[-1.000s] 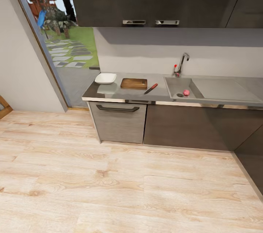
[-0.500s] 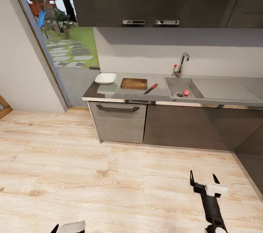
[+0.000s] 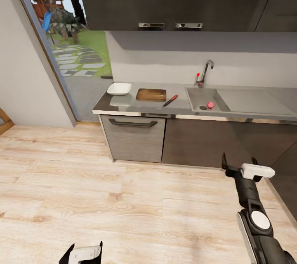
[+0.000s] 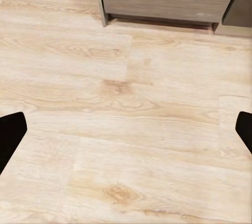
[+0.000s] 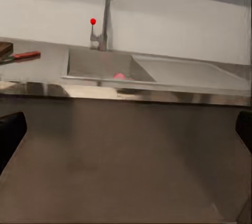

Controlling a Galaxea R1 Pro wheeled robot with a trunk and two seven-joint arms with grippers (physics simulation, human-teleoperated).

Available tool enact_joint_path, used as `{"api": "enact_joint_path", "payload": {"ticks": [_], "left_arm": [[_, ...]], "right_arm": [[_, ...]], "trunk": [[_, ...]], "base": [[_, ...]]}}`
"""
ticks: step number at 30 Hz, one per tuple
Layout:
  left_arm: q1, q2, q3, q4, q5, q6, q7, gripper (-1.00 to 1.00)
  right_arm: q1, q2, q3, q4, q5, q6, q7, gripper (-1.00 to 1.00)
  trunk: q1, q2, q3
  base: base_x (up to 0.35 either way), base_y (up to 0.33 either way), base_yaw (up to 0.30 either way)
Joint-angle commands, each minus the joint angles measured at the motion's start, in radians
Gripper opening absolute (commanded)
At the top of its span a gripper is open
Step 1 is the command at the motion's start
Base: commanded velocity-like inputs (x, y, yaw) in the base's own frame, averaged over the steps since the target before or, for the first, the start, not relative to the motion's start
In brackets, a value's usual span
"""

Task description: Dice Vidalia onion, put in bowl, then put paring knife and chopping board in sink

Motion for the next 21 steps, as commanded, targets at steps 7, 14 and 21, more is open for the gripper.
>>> {"api": "enact_joint_path", "payload": {"ticks": [7,14,21], "left_arm": [[0.000,0.001,-0.003,-0.002,0.009,0.002,0.005,1.00],[0.000,0.001,-0.003,-0.002,0.009,0.005,0.005,1.00],[0.000,0.002,-0.003,0.006,0.010,0.005,0.005,1.00]], "right_arm": [[0.097,0.161,0.004,-0.091,0.068,-0.265,-0.004,1.00],[0.332,0.219,0.004,-0.094,0.283,-0.567,-0.006,1.00],[0.488,0.219,0.004,-0.062,0.302,-0.732,-0.007,1.00]], "trunk": [[0.001,-0.002,-0.002],[0.001,-0.002,-0.002],[0.001,-0.002,-0.002]], "base": [[0.000,0.000,0.000],[0.000,0.000,0.000],[0.000,0.000,0.000]]}}
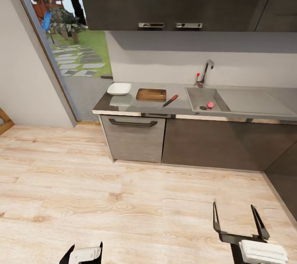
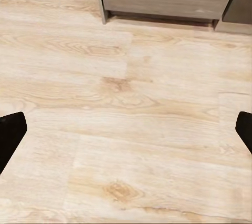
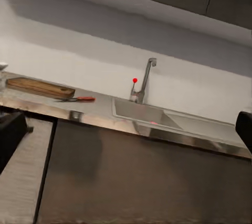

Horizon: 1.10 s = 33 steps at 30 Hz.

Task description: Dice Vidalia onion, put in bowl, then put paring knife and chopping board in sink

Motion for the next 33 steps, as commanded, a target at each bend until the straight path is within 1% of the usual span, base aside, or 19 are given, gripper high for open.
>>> {"api": "enact_joint_path", "payload": {"ticks": [1,3,5,6,8,9,10,12,13,14,16,17,18,20,23,27,33], "left_arm": [[0.000,0.002,-0.003,0.001,0.009,0.004,0.007,1.00],[0.000,0.002,-0.003,0.006,0.009,0.004,0.007,1.00],[0.000,0.002,-0.003,0.016,0.009,0.004,0.006,1.00],[0.000,0.002,-0.003,0.019,0.009,0.004,0.006,1.00],[0.000,0.003,-0.003,0.028,0.008,0.002,0.006,1.00],[0.000,0.003,-0.003,0.032,0.008,0.002,0.006,1.00],[0.000,0.003,-0.003,0.035,0.008,0.001,0.005,1.00],[0.000,0.004,-0.003,0.046,0.008,0.001,0.004,1.00],[0.000,0.005,-0.003,0.049,0.008,0.001,0.004,1.00],[0.000,0.005,-0.003,0.055,0.008,0.000,0.003,1.00],[0.000,0.006,-0.003,0.063,0.008,0.000,0.002,1.00],[0.000,0.006,-0.003,0.065,0.008,0.000,0.002,1.00],[0.000,0.006,-0.003,0.066,0.008,0.000,0.002,1.00],[0.000,0.006,-0.003,0.068,0.008,0.000,-0.007,1.00],[0.000,0.006,-0.003,0.070,0.008,0.001,-0.047,1.00],[0.000,0.005,-0.003,0.072,0.007,0.001,-0.080,1.00],[0.000,0.005,-0.003,0.087,0.006,-0.001,-0.093,1.00]], "right_arm": [[0.008,0.001,-0.002,0.034,0.008,-0.011,-0.008,1.00],[0.015,0.001,-0.005,0.087,-0.001,-0.018,-0.009,1.00],[0.019,0.001,-0.024,0.136,-0.039,-0.022,-0.009,1.00],[0.020,0.001,-0.031,0.144,-0.051,-0.021,-0.009,1.00],[0.021,0.001,-0.061,0.163,-0.095,-0.001,-0.006,1.00],[0.022,0.001,-0.071,0.170,-0.108,0.019,0.002,1.00],[0.022,0.001,-0.074,0.176,-0.113,0.031,0.010,1.00],[0.022,0.001,-0.084,0.203,-0.127,0.090,0.063,1.00],[0.022,0.001,-0.086,0.208,-0.131,0.103,0.080,1.00],[0.022,0.001,-0.089,0.216,-0.145,0.127,0.114,1.00],[0.022,0.001,-0.093,0.226,-0.196,0.173,0.169,1.00],[0.023,0.001,-0.094,0.229,-0.225,0.199,0.185,1.00],[0.023,0.001,-0.094,0.230,-0.237,0.214,0.190,1.00],[0.023,0.001,-0.095,0.232,-0.265,0.269,0.205,1.00],[0.023,0.001,-0.096,0.234,-0.280,0.307,0.210,1.00],[0.022,0.001,-0.097,0.235,-0.284,0.320,0.201,1.00],[0.023,0.001,-0.097,0.242,-0.285,0.321,0.115,1.00]], "trunk": [[0.001,-0.002,-0.001],[0.001,-0.002,-0.001],[0.001,-0.002,-0.001],[0.001,-0.002,-0.001],[0.001,-0.002,-0.001],[0.001,-0.002,-0.001],[0.001,-0.002,-0.001],[0.001,-0.002,-0.001],[0.001,-0.002,-0.001],[0.001,-0.002,-0.001],[0.001,-0.002,-0.001],[0.001,-0.002,-0.001],[0.001,-0.002,-0.001],[0.001,-0.002,-0.001],[0.001,-0.002,-0.001],[0.001,-0.002,-0.001],[0.001,-0.002,-0.001]], "base": [[0.000,0.000,0.000],[0.000,0.000,0.000],[0.000,0.000,0.000],[0.000,0.000,0.000],[0.000,0.000,0.000],[0.000,0.000,0.000],[0.000,0.000,0.000],[0.000,0.000,0.000],[0.000,0.000,0.000],[0.000,0.000,0.000],[0.000,0.000,0.000],[0.000,0.000,0.000],[0.000,0.000,0.000],[0.000,0.000,0.000],[0.000,0.000,0.000],[0.000,0.000,0.000],[0.000,0.000,0.000]]}}
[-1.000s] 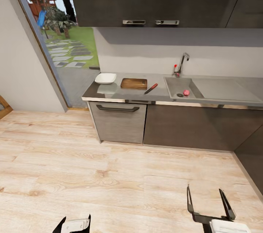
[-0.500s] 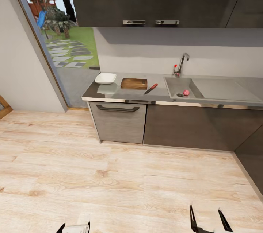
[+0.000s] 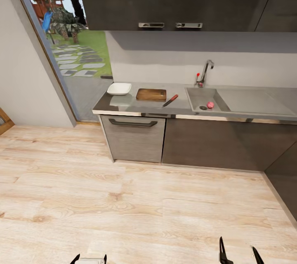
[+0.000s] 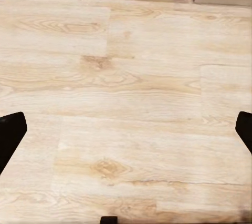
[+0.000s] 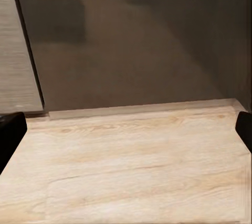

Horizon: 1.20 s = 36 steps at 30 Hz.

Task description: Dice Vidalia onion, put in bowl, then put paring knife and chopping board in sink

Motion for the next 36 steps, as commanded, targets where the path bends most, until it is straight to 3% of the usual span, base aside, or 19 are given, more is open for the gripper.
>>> {"api": "enact_joint_path", "payload": {"ticks": [1,11,36], "left_arm": [[0.000,0.001,-0.003,-0.002,0.008,0.004,0.007,1.00],[0.000,0.000,-0.003,-0.003,0.007,0.003,0.010,1.00],[0.000,-0.003,-0.003,-0.005,0.006,0.000,0.012,1.00]], "right_arm": [[0.000,0.001,-0.002,0.000,0.009,-0.001,-0.015,1.00],[0.000,0.001,-0.002,0.012,0.008,-0.001,-0.043,1.00],[0.000,0.001,-0.002,0.028,0.008,-0.001,-0.044,1.00]], "trunk": [[0.001,-0.002,-0.001],[0.001,-0.002,-0.001],[0.001,-0.002,-0.001]], "base": [[0.000,0.000,0.000],[0.008,-0.040,0.000],[0.006,-0.274,0.000]]}}
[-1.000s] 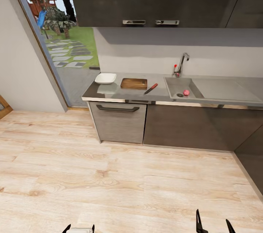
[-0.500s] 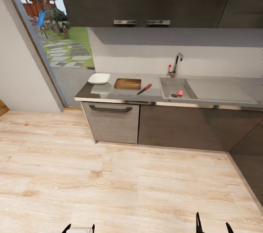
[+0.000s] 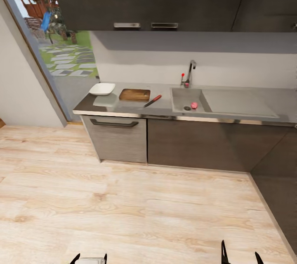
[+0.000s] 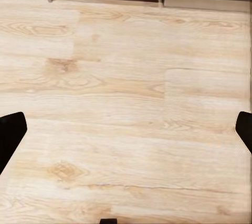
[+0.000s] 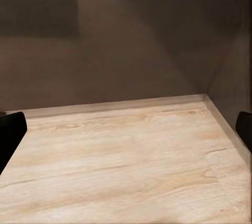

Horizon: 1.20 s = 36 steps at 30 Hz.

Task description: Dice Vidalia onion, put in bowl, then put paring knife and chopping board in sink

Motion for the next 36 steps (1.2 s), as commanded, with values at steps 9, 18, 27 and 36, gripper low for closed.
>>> {"api": "enact_joint_path", "payload": {"ticks": [9,18,27,36], "left_arm": [[0.000,0.001,-0.003,-0.002,0.008,0.004,0.007,1.00],[0.000,0.001,-0.003,-0.002,0.007,0.005,0.006,1.00],[0.000,0.001,-0.003,-0.002,0.007,0.005,0.006,1.00],[0.000,0.001,-0.003,-0.002,0.007,0.005,0.006,1.00]], "right_arm": [[0.000,0.001,0.001,-0.001,0.010,-0.002,-0.005,1.00],[0.000,0.001,0.001,0.024,0.010,-0.006,-0.002,1.00],[0.000,0.001,0.001,0.028,0.010,-0.006,-0.002,1.00],[0.000,0.001,0.004,0.028,0.010,-0.007,-0.002,1.00]], "trunk": [[0.001,-0.002,-0.001],[0.001,-0.002,-0.001],[0.001,-0.002,-0.001],[0.001,-0.002,0.002]], "base": [[0.001,-0.271,0.000],[0.208,-0.174,0.000],[0.259,-0.198,0.000],[0.242,-0.220,-0.055]]}}
